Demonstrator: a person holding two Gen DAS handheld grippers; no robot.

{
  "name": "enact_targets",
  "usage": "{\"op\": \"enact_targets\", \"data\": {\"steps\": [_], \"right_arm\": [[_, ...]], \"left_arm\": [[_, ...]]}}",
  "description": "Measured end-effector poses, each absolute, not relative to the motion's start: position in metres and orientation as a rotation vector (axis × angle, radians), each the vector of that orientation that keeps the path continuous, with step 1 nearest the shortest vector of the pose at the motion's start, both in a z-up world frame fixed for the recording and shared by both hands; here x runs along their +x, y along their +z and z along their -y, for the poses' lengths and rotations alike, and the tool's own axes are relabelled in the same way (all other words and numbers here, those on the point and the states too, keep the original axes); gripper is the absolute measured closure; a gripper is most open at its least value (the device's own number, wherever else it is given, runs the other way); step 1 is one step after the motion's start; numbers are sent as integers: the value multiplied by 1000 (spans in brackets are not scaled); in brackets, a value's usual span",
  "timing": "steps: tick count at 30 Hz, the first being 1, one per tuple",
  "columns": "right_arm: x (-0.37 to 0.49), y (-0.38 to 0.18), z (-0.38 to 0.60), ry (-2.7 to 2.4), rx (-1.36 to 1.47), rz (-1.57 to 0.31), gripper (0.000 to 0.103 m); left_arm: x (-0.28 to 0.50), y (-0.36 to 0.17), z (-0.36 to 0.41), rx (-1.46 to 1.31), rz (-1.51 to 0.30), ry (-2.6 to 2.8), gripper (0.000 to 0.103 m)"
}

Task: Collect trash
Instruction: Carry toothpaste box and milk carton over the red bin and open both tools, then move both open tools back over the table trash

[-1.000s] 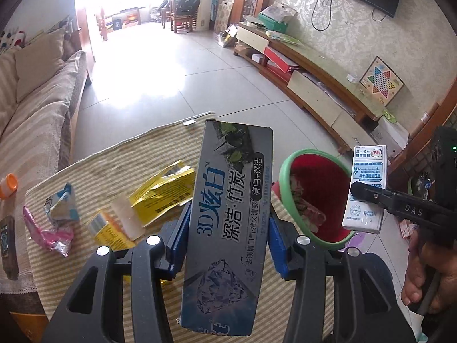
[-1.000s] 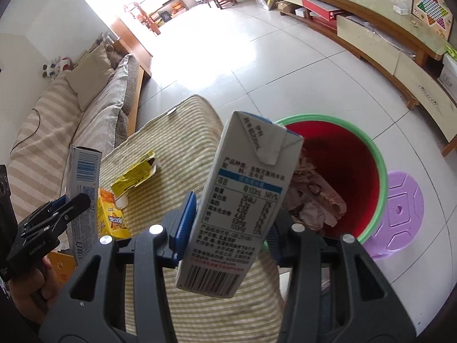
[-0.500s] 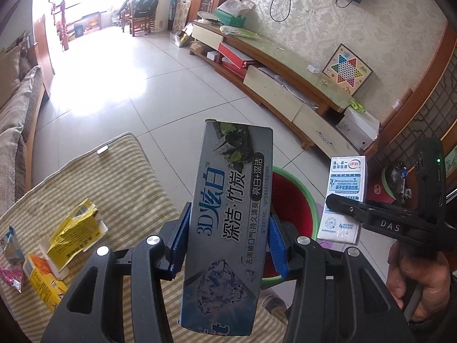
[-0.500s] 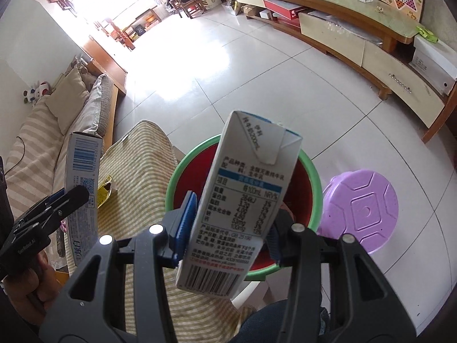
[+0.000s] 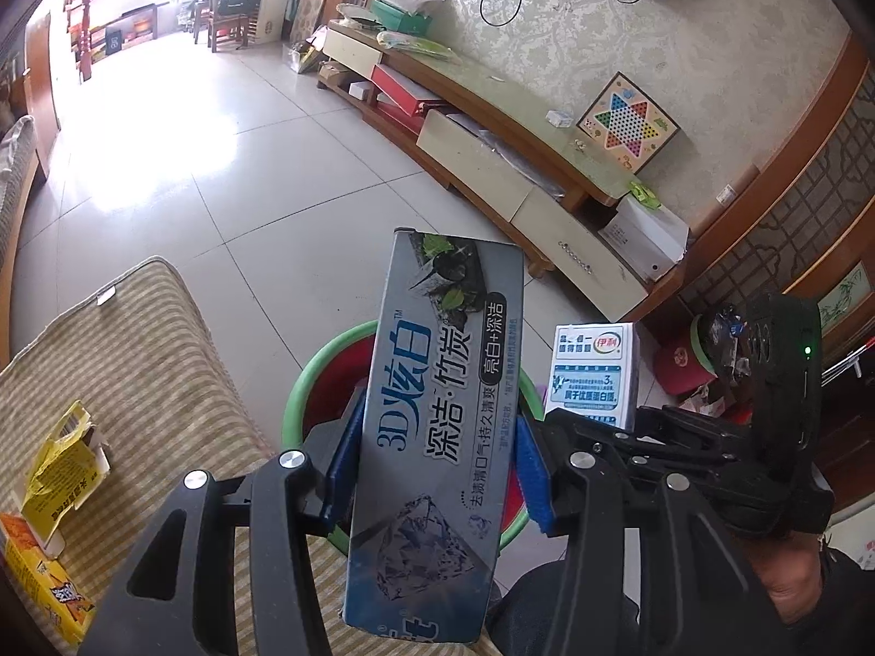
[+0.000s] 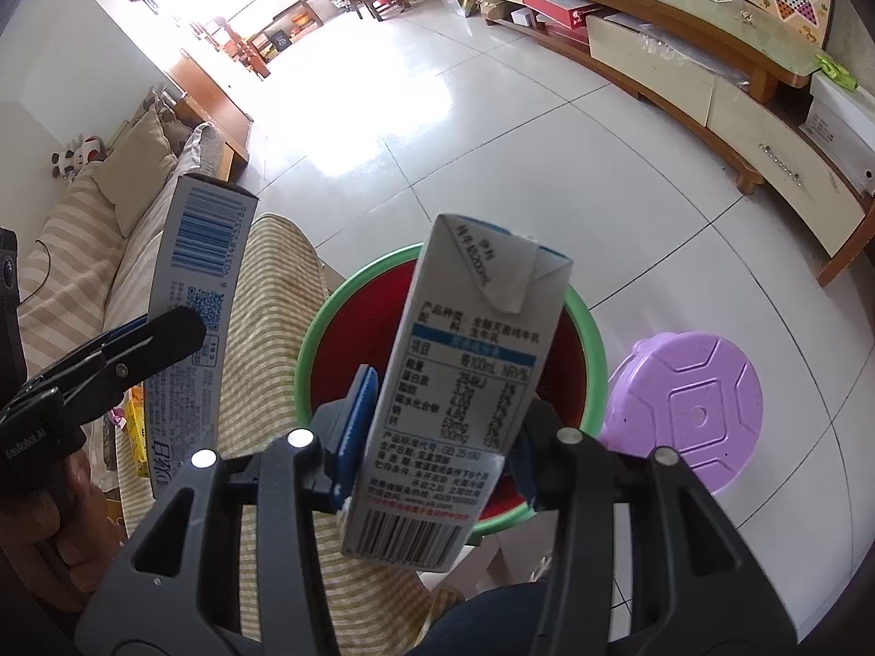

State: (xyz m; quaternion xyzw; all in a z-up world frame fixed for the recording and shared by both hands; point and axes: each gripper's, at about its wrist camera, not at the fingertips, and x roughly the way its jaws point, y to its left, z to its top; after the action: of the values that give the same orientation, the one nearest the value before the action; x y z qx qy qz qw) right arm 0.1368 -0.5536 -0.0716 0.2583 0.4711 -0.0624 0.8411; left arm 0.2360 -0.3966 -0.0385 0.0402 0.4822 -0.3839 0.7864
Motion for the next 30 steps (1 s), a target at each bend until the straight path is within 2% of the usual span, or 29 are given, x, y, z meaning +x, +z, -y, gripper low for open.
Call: {"op": "enact_targets", "data": {"steps": [7, 9, 10, 11, 12, 14, 18, 21, 30], "right_arm": [[144, -76, 557, -126, 539, -996, 65], [145, -76, 557, -125, 537, -988, 64], [145, -75, 556, -126, 531, -980, 62], [146, -75, 555, -131, 524, -983, 49], [146, -74, 554, -134, 520, -983, 37], [145, -71, 551, -143, 504, -974, 33], [143, -65, 543, -167, 469, -959, 9], [143, -58, 535, -167, 437, -952, 5], [155, -46, 459, -60, 312, -955, 5]], "left_arm": [[240, -34, 406, 68, -1033, -842, 54], [242, -32, 405, 53, -1021, -829, 19], [242, -29, 403, 45, -1006, -818, 12], [242, -27, 399, 39, -997, -811, 8], [243, -27, 398, 34, -998, -811, 8], [243, -27, 393, 27, -1002, -809, 8], [245, -21, 374, -32, -989, -797, 8], [243, -13, 352, -52, -957, -766, 8], [217, -3, 256, -42, -909, -574, 8]]}}
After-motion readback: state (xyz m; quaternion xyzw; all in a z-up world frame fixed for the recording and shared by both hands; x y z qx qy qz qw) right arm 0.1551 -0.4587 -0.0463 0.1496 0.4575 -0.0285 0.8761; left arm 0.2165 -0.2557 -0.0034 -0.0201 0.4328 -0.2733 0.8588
